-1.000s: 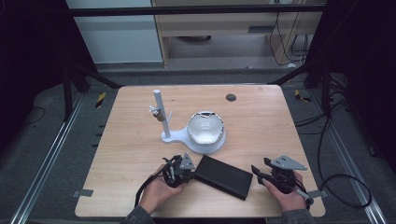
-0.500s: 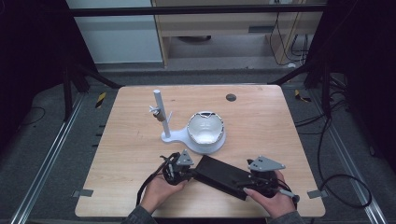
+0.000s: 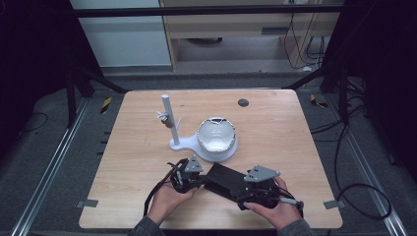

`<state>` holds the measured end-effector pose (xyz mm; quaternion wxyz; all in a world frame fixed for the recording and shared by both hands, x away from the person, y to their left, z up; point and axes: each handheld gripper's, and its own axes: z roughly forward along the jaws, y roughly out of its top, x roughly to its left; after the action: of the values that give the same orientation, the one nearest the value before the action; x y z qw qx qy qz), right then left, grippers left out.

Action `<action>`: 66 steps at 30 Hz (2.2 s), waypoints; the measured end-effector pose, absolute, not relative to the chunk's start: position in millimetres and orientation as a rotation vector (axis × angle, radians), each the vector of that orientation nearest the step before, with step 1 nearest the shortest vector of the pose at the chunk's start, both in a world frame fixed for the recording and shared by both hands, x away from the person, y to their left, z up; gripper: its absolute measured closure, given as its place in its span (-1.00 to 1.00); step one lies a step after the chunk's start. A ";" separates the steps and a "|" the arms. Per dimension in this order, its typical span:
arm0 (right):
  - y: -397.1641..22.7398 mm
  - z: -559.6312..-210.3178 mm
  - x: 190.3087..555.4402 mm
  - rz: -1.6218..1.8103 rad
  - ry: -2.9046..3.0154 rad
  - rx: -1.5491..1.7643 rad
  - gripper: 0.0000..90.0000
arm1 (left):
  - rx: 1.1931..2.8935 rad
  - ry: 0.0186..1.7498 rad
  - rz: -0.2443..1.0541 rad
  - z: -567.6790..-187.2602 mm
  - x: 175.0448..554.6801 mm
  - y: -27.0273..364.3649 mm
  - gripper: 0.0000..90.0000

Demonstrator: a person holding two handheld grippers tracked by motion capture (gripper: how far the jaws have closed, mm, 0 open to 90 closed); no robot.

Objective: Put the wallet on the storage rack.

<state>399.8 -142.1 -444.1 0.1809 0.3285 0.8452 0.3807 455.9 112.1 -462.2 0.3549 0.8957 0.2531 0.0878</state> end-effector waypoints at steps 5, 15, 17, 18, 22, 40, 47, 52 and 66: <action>-142.9 -446.7 396.8 1.055 2.415 0.899 -0.68 | 2.306 0.658 0.245 -456.1 458.6 109.1 0.90; -148.7 -452.0 390.8 1.014 2.394 0.860 -0.60 | 2.292 0.670 0.270 -448.0 461.1 104.4 0.88; -149.4 -454.5 391.4 0.998 2.395 0.847 -0.56 | 2.296 0.669 0.269 -448.0 461.6 104.5 0.88; -149.9 -456.2 392.2 0.989 2.397 0.848 -0.54 | 2.297 0.668 0.267 -448.1 461.9 104.7 0.88; -152.7 -462.5 397.3 0.967 2.398 0.854 -0.48 | 2.294 0.669 0.264 -447.0 463.9 103.9 0.88; -155.7 -473.6 410.3 0.927 2.395 0.850 -0.26 | 2.299 0.664 0.258 -442.4 468.0 100.9 0.87; -154.7 -473.4 412.4 0.912 2.401 0.843 -0.21 | 2.297 0.665 0.256 -442.2 467.7 100.7 0.86; -152.4 -472.1 414.4 0.903 2.407 0.834 -0.18 | 2.295 0.664 0.253 -441.6 467.8 100.4 0.86; -144.2 -470.2 417.5 0.840 2.422 0.788 0.05 | 2.289 0.668 0.249 -439.0 468.4 99.2 0.85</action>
<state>417.5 -144.2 -470.2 0.2277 0.2860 0.8794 0.3048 468.4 99.2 -439.0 0.3636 0.8894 0.2595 0.0967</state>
